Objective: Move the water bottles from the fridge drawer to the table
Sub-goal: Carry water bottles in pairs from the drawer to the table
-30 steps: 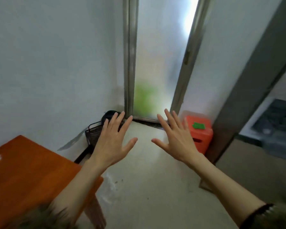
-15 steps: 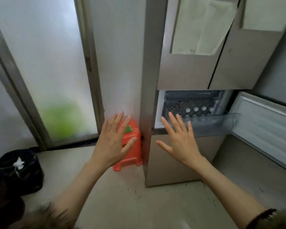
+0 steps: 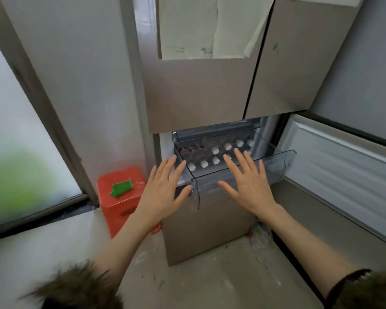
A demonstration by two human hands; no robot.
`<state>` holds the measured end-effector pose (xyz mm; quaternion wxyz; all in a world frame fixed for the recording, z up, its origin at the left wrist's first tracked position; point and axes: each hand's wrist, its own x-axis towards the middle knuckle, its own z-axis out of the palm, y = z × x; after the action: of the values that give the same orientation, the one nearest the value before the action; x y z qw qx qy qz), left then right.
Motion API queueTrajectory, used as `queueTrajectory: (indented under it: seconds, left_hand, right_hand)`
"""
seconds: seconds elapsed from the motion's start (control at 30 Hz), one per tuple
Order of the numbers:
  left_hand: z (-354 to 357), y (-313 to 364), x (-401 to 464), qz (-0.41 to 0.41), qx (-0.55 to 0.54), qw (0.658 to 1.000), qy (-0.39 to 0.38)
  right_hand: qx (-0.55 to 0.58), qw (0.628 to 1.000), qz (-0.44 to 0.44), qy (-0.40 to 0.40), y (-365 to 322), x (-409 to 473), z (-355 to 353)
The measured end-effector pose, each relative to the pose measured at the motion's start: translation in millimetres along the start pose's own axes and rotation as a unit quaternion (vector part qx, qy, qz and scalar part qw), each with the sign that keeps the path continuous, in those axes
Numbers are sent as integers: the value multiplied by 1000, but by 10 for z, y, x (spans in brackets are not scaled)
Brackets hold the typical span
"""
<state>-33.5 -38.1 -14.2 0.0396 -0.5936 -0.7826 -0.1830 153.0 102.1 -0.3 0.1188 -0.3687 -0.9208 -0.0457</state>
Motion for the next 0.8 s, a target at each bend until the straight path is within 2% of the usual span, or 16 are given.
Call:
queueTrajectory:
  seconds: [0.13, 0.3, 0.47, 0.57, 0.7, 0.8]
  left_hand:
    - [350, 126, 489, -7, -26, 999, -37]
    - [782, 374, 1111, -39, -92, 995, -27]
    - [1238, 580, 1759, -124, -120, 985, -18]
    - [1467, 680, 2079, -190, -143, 970, -43]
    - [1678, 776, 2426, -271, -214, 936, -71]
    - [1777, 797, 2703, -380, -337, 860, -50]
  right_hand:
    - [15, 999, 16, -37, 380, 319, 239]
    - [70, 995, 25, -72, 1019, 886, 582]
    - [74, 990, -19, -121, 1555, 1459, 882]
    - [89, 985, -37, -144, 1785, 1760, 1032]
    - [126, 973, -46, -186, 1960, 2059, 1261]
    - [243, 946, 4, -212, 1985, 2282, 1421]
